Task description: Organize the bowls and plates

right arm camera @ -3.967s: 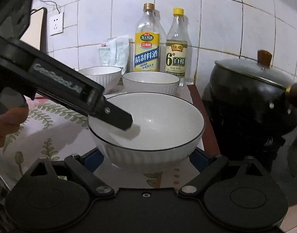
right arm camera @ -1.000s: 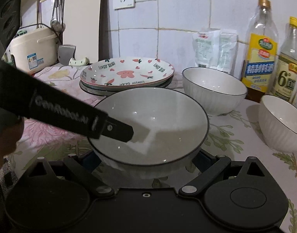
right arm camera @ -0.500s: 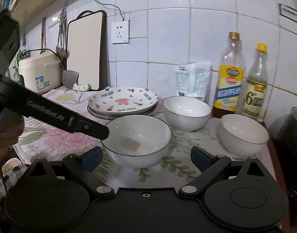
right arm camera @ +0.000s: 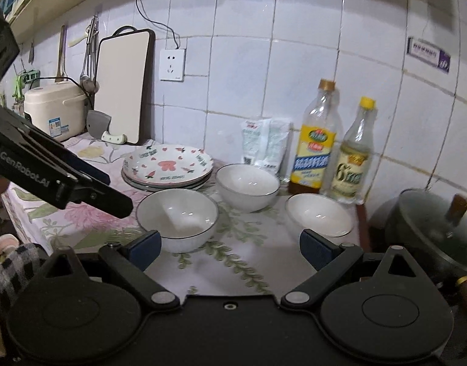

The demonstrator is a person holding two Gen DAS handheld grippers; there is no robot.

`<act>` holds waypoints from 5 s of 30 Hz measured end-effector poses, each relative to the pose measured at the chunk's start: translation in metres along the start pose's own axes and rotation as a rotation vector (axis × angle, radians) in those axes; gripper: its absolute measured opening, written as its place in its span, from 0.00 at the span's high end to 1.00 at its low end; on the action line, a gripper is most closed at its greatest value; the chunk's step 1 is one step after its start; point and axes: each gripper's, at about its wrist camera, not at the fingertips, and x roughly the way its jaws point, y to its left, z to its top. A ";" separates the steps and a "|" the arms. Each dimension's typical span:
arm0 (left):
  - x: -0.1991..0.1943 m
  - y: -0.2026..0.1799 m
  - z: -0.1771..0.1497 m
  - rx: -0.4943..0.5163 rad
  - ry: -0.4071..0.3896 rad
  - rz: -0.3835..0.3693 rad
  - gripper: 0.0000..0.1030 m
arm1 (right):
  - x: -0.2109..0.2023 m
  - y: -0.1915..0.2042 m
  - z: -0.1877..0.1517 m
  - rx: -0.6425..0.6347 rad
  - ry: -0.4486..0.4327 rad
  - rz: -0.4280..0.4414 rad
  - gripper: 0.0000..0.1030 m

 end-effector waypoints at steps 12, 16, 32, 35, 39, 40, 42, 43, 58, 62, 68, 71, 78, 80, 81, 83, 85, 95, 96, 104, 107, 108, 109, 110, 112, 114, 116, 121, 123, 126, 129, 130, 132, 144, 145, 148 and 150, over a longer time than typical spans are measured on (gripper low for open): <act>0.020 -0.048 0.027 0.139 0.034 -0.012 0.38 | -0.008 -0.032 0.011 -0.040 -0.007 -0.044 0.04; 0.042 -0.051 0.038 0.130 0.048 -0.021 0.38 | 0.008 -0.043 0.011 -0.018 0.007 -0.039 0.04; 0.171 -0.026 0.088 -0.113 0.131 -0.055 0.37 | 0.120 -0.092 -0.017 0.261 0.111 -0.055 0.04; 0.190 -0.028 0.093 -0.152 0.125 -0.069 0.37 | 0.143 -0.098 -0.022 0.254 0.131 -0.085 0.04; 0.214 -0.028 0.099 -0.195 0.124 -0.066 0.38 | 0.172 -0.112 -0.031 0.281 0.164 -0.065 0.03; 0.220 -0.028 0.100 -0.205 0.131 -0.058 0.38 | 0.178 -0.115 -0.033 0.281 0.177 -0.045 0.04; 0.230 -0.027 0.102 -0.221 0.139 -0.046 0.39 | 0.189 -0.120 -0.037 0.283 0.179 -0.061 0.04; 0.235 -0.027 0.102 -0.224 0.145 -0.038 0.40 | 0.192 -0.122 -0.038 0.273 0.174 -0.063 0.04; 0.266 -0.023 0.095 -0.236 0.184 -0.006 0.81 | 0.205 -0.126 -0.034 0.257 0.152 -0.025 0.03; 0.253 -0.024 0.090 -0.218 0.194 -0.015 0.81 | 0.199 -0.123 -0.034 0.277 0.163 -0.012 0.04; 0.212 -0.028 0.089 -0.193 0.222 -0.026 0.81 | 0.164 -0.101 -0.024 0.260 0.162 -0.015 0.04; 0.183 -0.034 0.088 -0.159 0.210 -0.030 0.81 | 0.142 -0.092 -0.015 0.259 0.155 -0.017 0.04; 0.122 -0.040 0.079 -0.128 0.207 -0.058 0.81 | 0.088 -0.054 0.005 0.185 0.160 -0.066 0.05; 0.105 -0.040 0.075 -0.119 0.189 -0.056 0.81 | 0.077 -0.044 0.009 0.184 0.155 -0.066 0.05; 0.098 -0.039 0.074 -0.117 0.180 -0.054 0.81 | 0.072 -0.040 0.011 0.183 0.151 -0.064 0.05; 0.083 -0.037 0.070 -0.116 0.166 -0.052 0.81 | 0.064 -0.030 0.015 0.182 0.146 -0.057 0.05; 0.069 -0.034 0.068 -0.115 0.153 -0.048 0.81 | 0.055 -0.020 0.019 0.176 0.137 -0.047 0.05; 0.009 -0.008 0.057 -0.121 0.093 -0.031 0.80 | 0.034 0.025 0.048 0.139 0.126 -0.017 0.05; 0.005 -0.005 0.056 -0.127 0.088 -0.027 0.80 | 0.034 0.029 0.050 0.137 0.128 -0.011 0.05; -0.009 0.023 0.043 -0.166 0.103 -0.002 0.80 | 0.043 0.056 0.059 0.111 0.162 0.042 0.05; -0.010 0.033 0.038 -0.180 0.108 0.004 0.80 | 0.048 0.062 0.060 0.107 0.172 0.062 0.05; -0.010 0.037 0.036 -0.184 0.110 0.007 0.80 | 0.051 0.064 0.060 0.104 0.175 0.067 0.05; -0.008 0.040 0.035 -0.190 0.114 0.010 0.80 | 0.054 0.066 0.060 0.104 0.179 0.073 0.05; -0.007 0.044 0.034 -0.194 0.119 0.012 0.80 | 0.058 0.067 0.060 0.106 0.185 0.079 0.05; 0.000 0.051 0.033 -0.205 0.131 0.014 0.80 | 0.066 0.070 0.059 0.109 0.198 0.088 0.05; 0.008 0.057 0.032 -0.216 0.144 0.012 0.80 | 0.074 0.070 0.058 0.113 0.214 0.095 0.05; 0.018 0.063 0.031 -0.227 0.156 0.006 0.80 | 0.083 0.071 0.057 0.095 0.229 0.094 0.05; 0.041 0.075 0.028 -0.249 0.184 -0.010 0.80 | 0.105 0.067 0.053 0.086 0.273 0.101 0.05; 0.051 0.080 0.027 -0.261 0.194 -0.009 0.80 | 0.116 0.065 0.051 0.082 0.295 0.106 0.05; 0.065 0.085 0.025 -0.274 0.211 -0.007 0.79 | 0.131 0.062 0.049 0.080 0.326 0.118 0.05; 0.078 0.092 0.024 -0.296 0.251 -0.029 0.79 | 0.144 0.063 0.046 0.050 0.366 0.121 0.05; 0.082 0.093 0.023 -0.302 0.259 -0.035 0.79 | 0.146 0.065 0.045 0.024 0.374 0.114 0.05; 0.087 0.094 0.022 -0.303 0.263 -0.036 0.79 | 0.150 0.067 0.045 -0.009 0.374 0.102 0.05; 0.098 0.098 0.021 -0.289 0.275 -0.022 0.79 | 0.164 0.064 0.041 -0.017 0.385 0.119 0.04; 0.098 0.098 0.021 -0.287 0.271 -0.015 0.79 | 0.164 0.064 0.041 -0.019 0.382 0.121 0.04; 0.099 0.099 0.021 -0.282 0.259 0.003 0.79 | 0.163 0.066 0.038 -0.049 0.371 0.124 0.04; 0.100 0.101 0.019 -0.288 0.263 0.007 0.79 | 0.163 0.068 0.037 -0.069 0.367 0.118 0.03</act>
